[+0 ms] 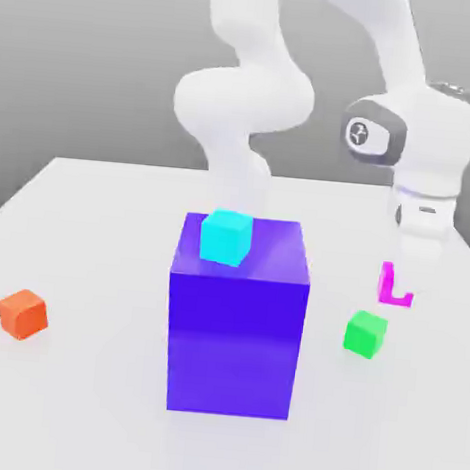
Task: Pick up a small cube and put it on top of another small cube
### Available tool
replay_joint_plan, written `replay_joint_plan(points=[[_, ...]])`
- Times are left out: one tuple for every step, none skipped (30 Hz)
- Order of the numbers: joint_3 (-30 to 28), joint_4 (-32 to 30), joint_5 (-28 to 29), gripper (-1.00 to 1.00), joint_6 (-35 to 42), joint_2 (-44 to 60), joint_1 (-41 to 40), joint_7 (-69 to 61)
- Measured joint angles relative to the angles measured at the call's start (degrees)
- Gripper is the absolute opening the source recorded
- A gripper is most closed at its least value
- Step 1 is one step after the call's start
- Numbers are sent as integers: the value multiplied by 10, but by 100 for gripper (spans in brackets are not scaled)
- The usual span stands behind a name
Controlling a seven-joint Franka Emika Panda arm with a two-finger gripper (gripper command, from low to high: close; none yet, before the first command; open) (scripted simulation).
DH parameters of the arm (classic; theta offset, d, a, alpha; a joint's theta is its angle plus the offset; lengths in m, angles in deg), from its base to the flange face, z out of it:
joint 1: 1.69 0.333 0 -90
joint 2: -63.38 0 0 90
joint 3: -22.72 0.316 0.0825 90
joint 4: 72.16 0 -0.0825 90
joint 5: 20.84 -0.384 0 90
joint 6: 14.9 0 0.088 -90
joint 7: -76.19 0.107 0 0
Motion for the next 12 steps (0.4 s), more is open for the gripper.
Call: replay_joint_plan(points=[[-2,-5,-2,-100,-11,7,1,-6],[-2,-6,-1,-100,-27,21,0,-7],[0,-7,2,-100,-45,38,-3,-6],[2,-7,7,-100,-64,57,-7,-3],[4,-6,15,-100,-83,77,-11,1],[7,-6,24,-100,-103,98,-16,7],[8,-5,37,-100,-123,119,-22,15],[2,-4,54,-100,-143,140,-21,27],[0,-4,73,100,-160,157,-27,40],[0,-4,73,100,-160,157,-27,40],[0,-4,73,100,-160,157,-27,40],[0,-4,73,100,-160,157,-27,40]])
